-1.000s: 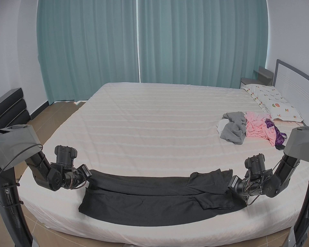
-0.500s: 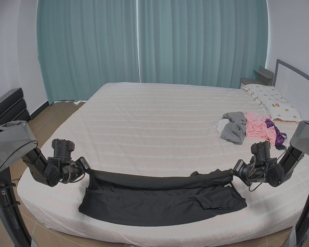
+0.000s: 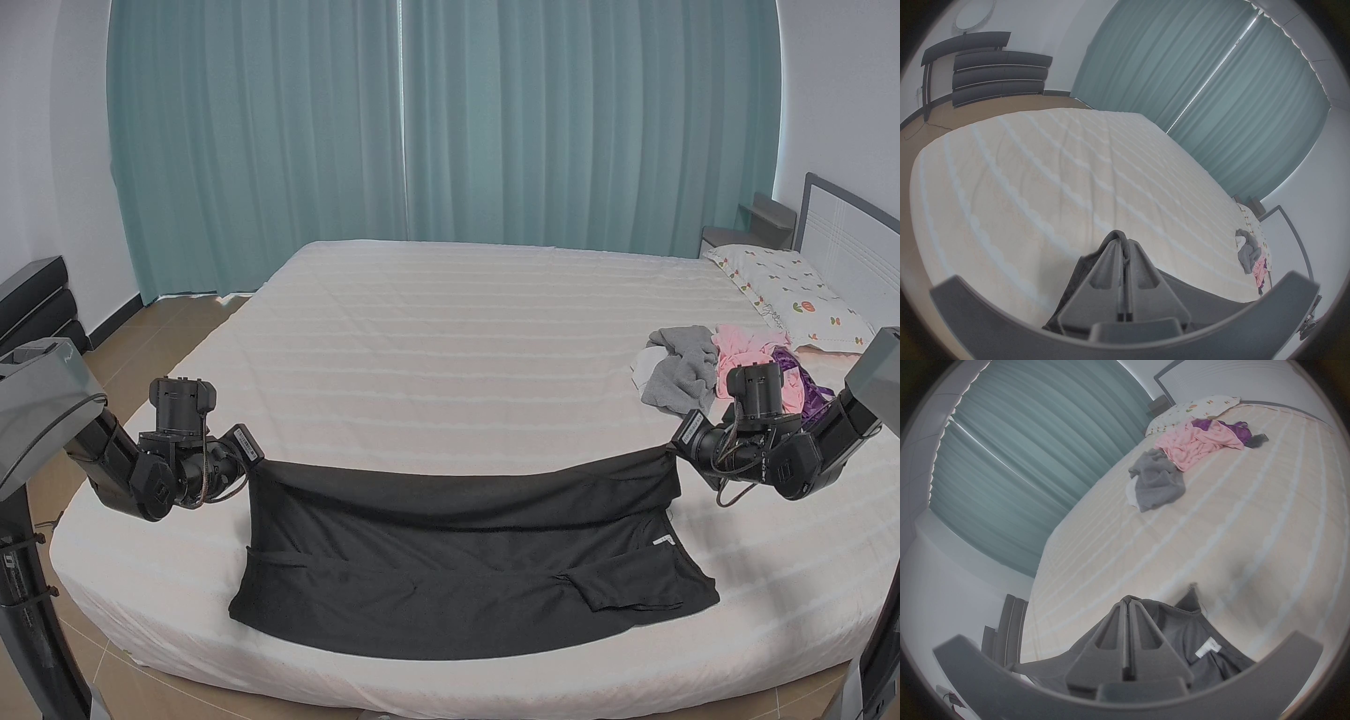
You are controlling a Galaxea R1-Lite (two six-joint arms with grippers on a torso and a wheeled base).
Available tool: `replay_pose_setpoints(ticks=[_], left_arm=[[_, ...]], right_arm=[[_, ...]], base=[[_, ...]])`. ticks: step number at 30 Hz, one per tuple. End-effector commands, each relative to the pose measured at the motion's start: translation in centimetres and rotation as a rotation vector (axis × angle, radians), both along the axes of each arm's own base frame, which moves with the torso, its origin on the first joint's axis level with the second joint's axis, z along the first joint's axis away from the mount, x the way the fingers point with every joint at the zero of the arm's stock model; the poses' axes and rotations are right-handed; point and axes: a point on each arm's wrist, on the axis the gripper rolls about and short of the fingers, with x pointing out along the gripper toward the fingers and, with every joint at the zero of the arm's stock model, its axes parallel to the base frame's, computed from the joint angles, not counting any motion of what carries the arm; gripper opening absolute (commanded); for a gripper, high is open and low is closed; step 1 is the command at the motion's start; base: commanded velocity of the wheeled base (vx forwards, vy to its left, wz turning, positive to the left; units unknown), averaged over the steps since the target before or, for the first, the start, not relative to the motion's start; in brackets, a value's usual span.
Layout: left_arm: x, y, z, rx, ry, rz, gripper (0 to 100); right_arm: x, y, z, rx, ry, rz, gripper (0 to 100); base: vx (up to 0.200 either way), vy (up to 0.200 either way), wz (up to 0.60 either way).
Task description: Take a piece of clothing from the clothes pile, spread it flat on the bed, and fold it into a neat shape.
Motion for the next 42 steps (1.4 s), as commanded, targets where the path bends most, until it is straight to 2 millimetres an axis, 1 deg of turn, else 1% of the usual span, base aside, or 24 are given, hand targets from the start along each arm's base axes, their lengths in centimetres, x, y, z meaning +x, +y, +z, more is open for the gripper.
replay_pose_setpoints(ticks=[1,5,8,12,18,21,25,27,32,35,37,42], left_arm=[[0.6,0.2,0.6,-0.001,-0.031,0.007,0],[0.8,0.2,0.8,-0.002,-0.039,0.007,0],[0.9,0.1,0.8,-0.002,-0.041,0.007,0],[1.0,0.1,0.7,0.0,-0.039,0.006,0],[1.3,0.1,-0.1,0.001,-0.022,0.006,0],[1.4,0.1,-1.1,0.001,0.004,0.004,0],[1.5,0.1,-1.7,0.003,0.019,0.003,0],[1.7,0.2,-2.3,0.004,0.031,0.005,0],[2.4,0.3,-2.8,-0.001,0.031,0.011,0],[2.5,0.3,-3.0,-0.001,0.036,0.011,0],[2.5,0.3,-3.3,0.0,0.044,0.011,0],[2.1,0.3,-3.6,0.002,0.059,0.01,0]], right_arm=[[1.8,0.2,0.7,0.005,-0.044,0.002,0],[3.1,0.6,0.6,0.002,-0.055,0.006,0],[4.1,0.5,1.1,0.011,-0.079,0.002,0],[5.0,0.6,1.0,0.012,-0.095,-0.001,0],[5.0,0.8,0.8,0.007,-0.079,0.007,0],[4.8,0.7,0.3,0.003,-0.038,0.01,0],[4.6,0.6,-0.3,-0.001,-0.003,0.01,0],[4.5,0.5,-0.4,0.003,0.005,0.011,0],[4.9,0.6,-0.9,0.008,0.011,0.007,0],[4.9,0.6,-1.3,0.007,0.019,0.007,0],[5.0,0.6,-1.6,0.006,0.028,0.008,0],[4.6,0.2,-1.5,0.008,0.03,0.001,0]], base=[[0.0,0.0,0.0],[0.0,0.0,0.0],[0.0,0.0,0.0],[0.0,0.0,0.0],[0.0,0.0,0.0],[0.0,0.0,0.0],[0.0,0.0,0.0],[0.0,0.0,0.0],[0.0,0.0,0.0],[0.0,0.0,0.0],[0.0,0.0,0.0],[0.0,0.0,0.0]])
